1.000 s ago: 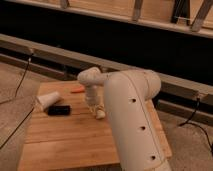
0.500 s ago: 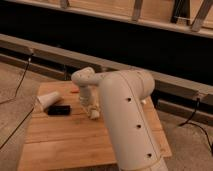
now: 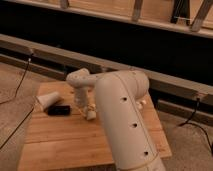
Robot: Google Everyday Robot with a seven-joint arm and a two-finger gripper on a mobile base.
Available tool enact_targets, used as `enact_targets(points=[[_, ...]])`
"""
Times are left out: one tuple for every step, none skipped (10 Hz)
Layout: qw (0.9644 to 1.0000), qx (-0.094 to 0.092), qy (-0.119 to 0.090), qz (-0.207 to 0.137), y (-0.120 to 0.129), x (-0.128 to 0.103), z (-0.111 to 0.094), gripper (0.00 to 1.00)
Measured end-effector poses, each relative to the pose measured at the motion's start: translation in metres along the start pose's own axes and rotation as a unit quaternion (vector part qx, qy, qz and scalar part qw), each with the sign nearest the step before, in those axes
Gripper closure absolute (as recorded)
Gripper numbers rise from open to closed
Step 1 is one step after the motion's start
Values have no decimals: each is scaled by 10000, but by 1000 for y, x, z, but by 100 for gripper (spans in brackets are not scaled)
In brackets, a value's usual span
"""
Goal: Wipe the white sponge on the table
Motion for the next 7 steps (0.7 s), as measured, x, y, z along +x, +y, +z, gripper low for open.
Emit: enact_targets(points=[[10000,21,0,22,-4,0,-1,100],[9999,78,-5,94,-13,2,-3,100],[9998,122,1,144,-20,4,-4,100],[9995,185,6,242,-33,9,-6,100],[9991,241,15,338,-46,14,-8,100],[9986,290,0,431,-58,18,-10,100],[9978,362,57,548,-73,28,-10,100]])
